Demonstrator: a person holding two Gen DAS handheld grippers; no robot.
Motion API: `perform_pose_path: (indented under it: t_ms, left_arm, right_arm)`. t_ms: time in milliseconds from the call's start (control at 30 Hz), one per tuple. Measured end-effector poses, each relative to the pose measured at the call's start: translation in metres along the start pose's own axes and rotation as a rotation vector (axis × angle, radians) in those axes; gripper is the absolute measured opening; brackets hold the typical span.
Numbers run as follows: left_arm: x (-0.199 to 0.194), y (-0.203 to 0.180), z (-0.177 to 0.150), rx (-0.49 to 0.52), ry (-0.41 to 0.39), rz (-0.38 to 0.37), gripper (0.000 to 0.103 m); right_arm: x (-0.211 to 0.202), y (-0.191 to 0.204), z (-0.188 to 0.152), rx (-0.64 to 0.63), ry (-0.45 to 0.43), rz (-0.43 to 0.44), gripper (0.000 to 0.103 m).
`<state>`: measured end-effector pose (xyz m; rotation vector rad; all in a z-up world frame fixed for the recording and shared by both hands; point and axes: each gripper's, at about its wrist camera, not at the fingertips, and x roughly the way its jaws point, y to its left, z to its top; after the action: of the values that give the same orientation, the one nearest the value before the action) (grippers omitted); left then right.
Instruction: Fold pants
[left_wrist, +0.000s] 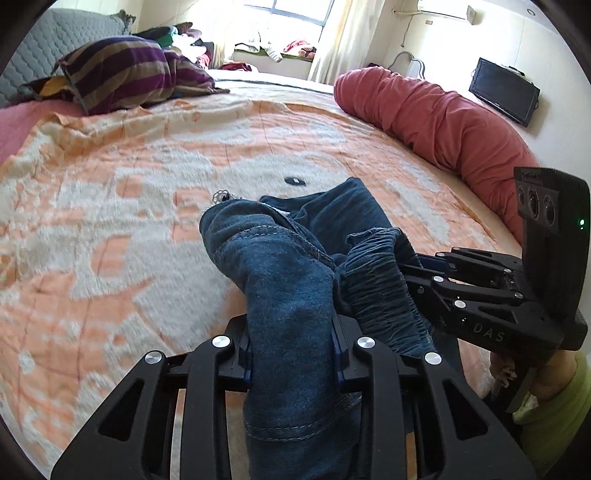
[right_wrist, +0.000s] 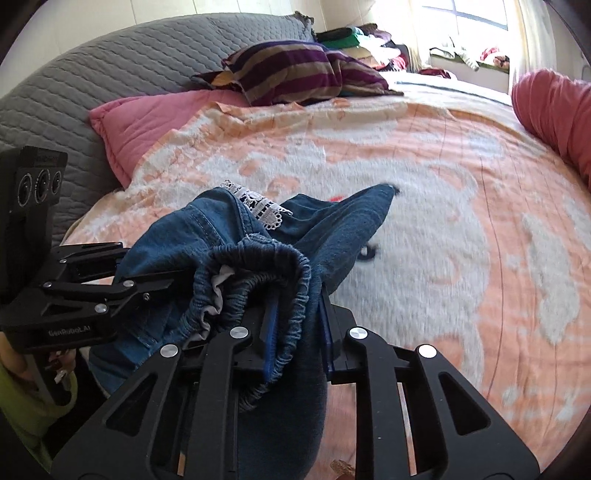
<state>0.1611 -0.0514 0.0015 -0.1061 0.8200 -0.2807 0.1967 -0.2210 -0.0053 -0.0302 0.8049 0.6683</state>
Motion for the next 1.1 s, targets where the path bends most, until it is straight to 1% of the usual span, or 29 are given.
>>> perform_pose_path:
  t_ms: [233, 400, 533, 633, 800, 833, 933, 1100]
  left_arm:
    - [0.007, 0.016, 0.028, -0.004, -0.045, 0.053, 0.028]
    - [0.017, 0.030, 0.035, -0.030, -0.056, 0.077, 0.028]
    - [0.028, 0.039, 0.031, -0.048, -0.031, 0.093, 0.028]
    - [0.036, 0.042, 0.027, -0.053, -0.014, 0.108, 0.028]
    - [0.041, 0.049, 0.023, -0.067, 0.005, 0.121, 0.033]
    - [0.042, 0.049, 0.022, -0.070, 0.008, 0.124, 0.034]
    - [0.044, 0.050, 0.020, -0.070, 0.017, 0.131, 0.037]
    - [0.048, 0.052, 0.017, -0.071, 0.028, 0.137, 0.040]
  right_arm:
    - [0.020, -0.005, 0.034, -0.011, -0.030, 0.002, 0.013]
    - [0.037, -0.006, 0.048, -0.017, -0.034, 0.000, 0.013]
    - [0.048, -0.008, 0.045, -0.016, -0.012, -0.008, 0.013]
    - [0.056, -0.015, 0.038, 0.001, 0.021, -0.032, 0.013]
    - [0.060, -0.031, 0.031, 0.056, 0.054, -0.061, 0.013]
    - [0.061, -0.033, 0.031, 0.063, 0.058, -0.063, 0.016]
    - [0.063, -0.036, 0.028, 0.078, 0.070, -0.072, 0.018]
    - [0.066, -0.037, 0.025, 0.083, 0.087, -0.095, 0.023]
